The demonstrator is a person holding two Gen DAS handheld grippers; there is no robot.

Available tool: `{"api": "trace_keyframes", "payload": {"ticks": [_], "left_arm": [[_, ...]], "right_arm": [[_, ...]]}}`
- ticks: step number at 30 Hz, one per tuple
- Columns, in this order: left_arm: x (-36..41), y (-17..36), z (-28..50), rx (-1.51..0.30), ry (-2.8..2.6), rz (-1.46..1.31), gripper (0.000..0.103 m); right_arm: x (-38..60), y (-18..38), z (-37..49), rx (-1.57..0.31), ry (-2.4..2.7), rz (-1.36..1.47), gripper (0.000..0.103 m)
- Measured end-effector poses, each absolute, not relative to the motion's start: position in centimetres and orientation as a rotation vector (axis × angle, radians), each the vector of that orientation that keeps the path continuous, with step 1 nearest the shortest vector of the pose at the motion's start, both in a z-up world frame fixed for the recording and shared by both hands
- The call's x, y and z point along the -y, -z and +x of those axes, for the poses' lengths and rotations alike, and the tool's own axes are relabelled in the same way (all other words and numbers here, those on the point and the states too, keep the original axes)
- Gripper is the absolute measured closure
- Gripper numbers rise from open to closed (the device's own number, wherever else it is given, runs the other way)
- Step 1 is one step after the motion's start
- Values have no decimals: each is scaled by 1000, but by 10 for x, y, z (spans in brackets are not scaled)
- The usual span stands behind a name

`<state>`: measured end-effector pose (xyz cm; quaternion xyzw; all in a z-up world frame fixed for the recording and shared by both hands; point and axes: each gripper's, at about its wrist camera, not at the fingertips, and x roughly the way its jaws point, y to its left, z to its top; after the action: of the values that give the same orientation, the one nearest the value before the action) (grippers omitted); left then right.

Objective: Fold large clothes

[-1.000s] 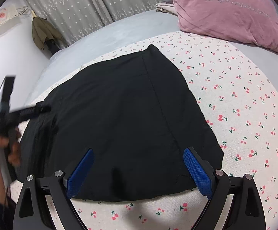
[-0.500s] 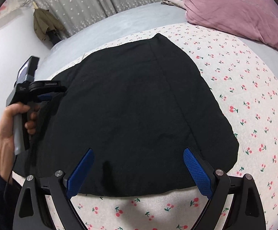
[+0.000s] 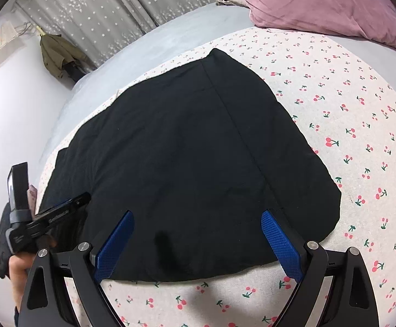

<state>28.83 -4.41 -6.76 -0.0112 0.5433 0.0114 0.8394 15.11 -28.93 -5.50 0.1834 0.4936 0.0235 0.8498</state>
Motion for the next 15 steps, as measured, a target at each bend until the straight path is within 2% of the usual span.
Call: {"api": "trace_keyframes", "payload": {"ticks": [8, 15], "left_arm": [[31, 32, 225, -1080, -17, -30, 31], [39, 20, 173, -1028, 14, -7, 31]], "right_arm": [[309, 46, 140, -1022, -35, 504, 8], [339, 56, 127, -1021, 43, 734, 8]]}}
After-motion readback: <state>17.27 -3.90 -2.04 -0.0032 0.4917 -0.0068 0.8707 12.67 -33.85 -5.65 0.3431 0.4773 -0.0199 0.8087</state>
